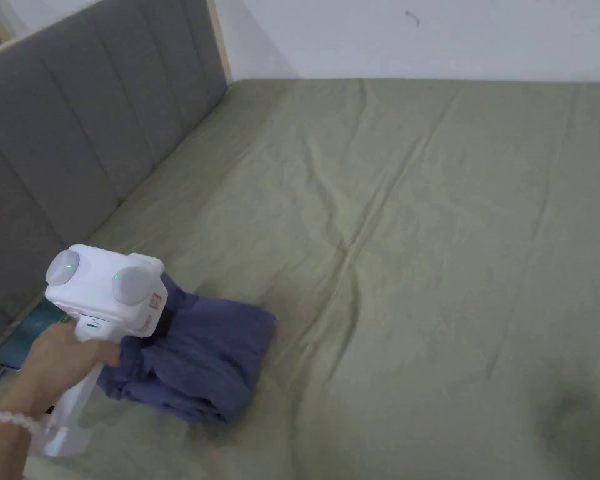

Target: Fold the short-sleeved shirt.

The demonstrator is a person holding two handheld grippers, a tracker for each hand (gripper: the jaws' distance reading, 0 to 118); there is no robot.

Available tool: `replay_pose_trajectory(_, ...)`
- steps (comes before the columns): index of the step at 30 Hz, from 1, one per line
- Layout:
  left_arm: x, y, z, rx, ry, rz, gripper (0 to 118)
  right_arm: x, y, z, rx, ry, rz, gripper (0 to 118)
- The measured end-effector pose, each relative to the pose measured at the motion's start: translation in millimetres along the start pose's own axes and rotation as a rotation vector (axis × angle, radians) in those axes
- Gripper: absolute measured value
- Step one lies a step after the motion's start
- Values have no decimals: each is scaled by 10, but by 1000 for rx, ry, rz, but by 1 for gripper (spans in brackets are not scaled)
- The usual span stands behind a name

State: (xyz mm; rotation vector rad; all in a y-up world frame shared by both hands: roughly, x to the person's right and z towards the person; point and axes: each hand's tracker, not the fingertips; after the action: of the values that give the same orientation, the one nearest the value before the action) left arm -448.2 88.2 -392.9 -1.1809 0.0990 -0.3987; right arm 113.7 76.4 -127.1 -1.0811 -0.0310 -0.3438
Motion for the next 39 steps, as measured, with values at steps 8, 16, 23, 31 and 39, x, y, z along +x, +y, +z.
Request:
replay_pose_trajectory(8, -293, 57, -51, 3, 207, 29, 93, -50, 35, -149, -32, 17, 18, 0)
replay_pose_trajectory(16, 208, -164, 727, 144, -278, 283, 0, 53, 19, -26, 0, 47, 7, 0)
replay_pose_trajectory(23, 1323, -671, 1620, 356, -336, 261, 0, 205, -67, 239, 90, 98, -42, 0)
replay_pose_trajectory(31, 2227, -1031, 2778, 687, -259, 179, 0, -41, 11, 888, 375, 25, 64, 0)
replay_pose_trajectory(39, 2518, -1187, 3507, 981, -220, 249, 0, -353, 195, 1615, 736, -177, 225, 0)
